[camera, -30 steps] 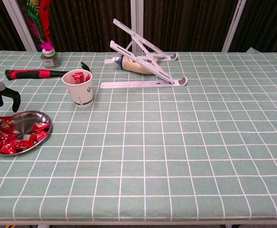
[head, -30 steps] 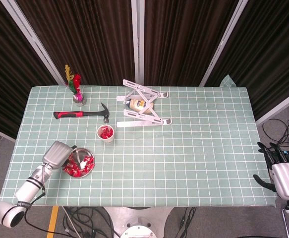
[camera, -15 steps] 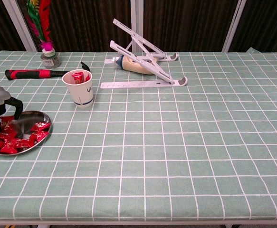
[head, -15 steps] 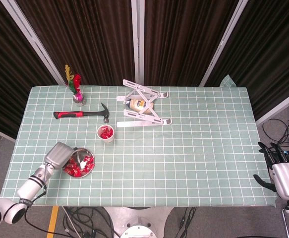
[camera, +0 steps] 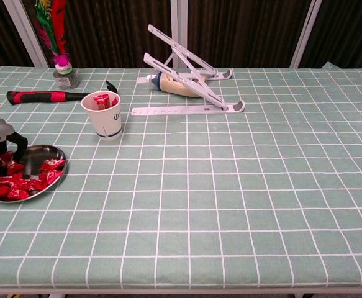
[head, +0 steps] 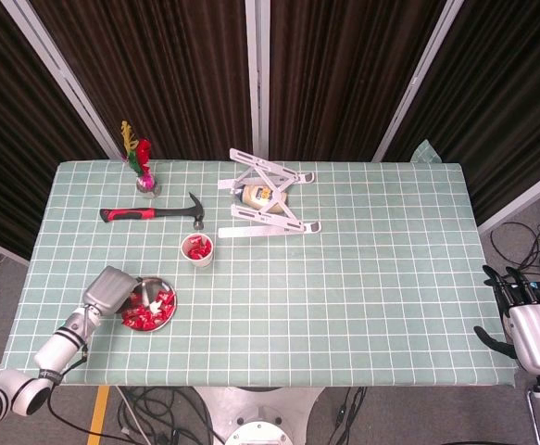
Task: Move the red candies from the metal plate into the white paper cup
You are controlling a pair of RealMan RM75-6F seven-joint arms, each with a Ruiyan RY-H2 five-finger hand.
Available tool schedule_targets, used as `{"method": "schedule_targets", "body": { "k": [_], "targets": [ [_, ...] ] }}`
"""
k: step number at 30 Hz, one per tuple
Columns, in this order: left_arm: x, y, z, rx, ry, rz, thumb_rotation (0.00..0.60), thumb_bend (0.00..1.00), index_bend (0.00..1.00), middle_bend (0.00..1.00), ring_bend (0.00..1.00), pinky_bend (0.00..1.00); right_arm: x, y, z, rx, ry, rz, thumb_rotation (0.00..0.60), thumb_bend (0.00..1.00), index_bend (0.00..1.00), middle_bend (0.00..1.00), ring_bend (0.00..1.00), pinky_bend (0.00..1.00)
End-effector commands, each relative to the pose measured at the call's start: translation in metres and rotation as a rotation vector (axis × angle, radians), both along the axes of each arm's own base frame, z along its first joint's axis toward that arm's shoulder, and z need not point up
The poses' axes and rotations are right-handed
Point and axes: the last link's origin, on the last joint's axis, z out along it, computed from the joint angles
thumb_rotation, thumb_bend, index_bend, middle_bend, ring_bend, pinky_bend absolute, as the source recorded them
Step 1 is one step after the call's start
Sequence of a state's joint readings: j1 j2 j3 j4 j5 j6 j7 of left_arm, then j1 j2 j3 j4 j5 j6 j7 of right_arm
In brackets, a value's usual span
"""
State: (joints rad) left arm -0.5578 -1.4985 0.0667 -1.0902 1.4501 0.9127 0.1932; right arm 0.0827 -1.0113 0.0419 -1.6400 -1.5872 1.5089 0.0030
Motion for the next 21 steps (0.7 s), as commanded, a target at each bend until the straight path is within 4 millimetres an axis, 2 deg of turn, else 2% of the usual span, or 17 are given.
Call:
{"method": "schedule_targets", "body": {
  "k": [1,6,10,17,21],
  "targets": [
    [-0.001,0.0,0.0,0.002,-0.006,0.006,0.6,0.37,0.57,0.97,0.96,1.0,0.0,0.0,0.0,0.0,0.0,0.0,0.6,0.1,0.08,0.28,0.1,0.31],
    [0.004,-0.001,0.004,0.021,-0.093,0.033,0.6,0.42,0.61,0.98,0.97,1.0,0.0,0.0,0.0,0.0,-0.002,0.002,0.6,0.1,0.08,0.28,0.1,0.32],
    [0.018,0.002,0.018,0.064,-0.186,0.024,0.6,0.42,0.61,0.98,0.97,1.0,0.0,0.0,0.0,0.001,0.0,0.001,0.6,0.1,0.08,0.28,0.1,0.32],
    [0.065,0.026,0.043,0.131,-0.33,-0.052,0.6,0.42,0.61,0.98,0.97,1.0,0.001,0.0,-0.001,0.006,0.0,0.004,0.6,0.1,0.08,0.28,0.1,0.32],
    [0.095,0.043,0.043,0.121,-0.376,-0.082,0.6,0.42,0.61,0.98,0.97,1.0,0.001,-0.001,-0.002,0.01,-0.002,0.003,0.6,0.1,0.08,0.28,0.1,0.32]
  ]
}}
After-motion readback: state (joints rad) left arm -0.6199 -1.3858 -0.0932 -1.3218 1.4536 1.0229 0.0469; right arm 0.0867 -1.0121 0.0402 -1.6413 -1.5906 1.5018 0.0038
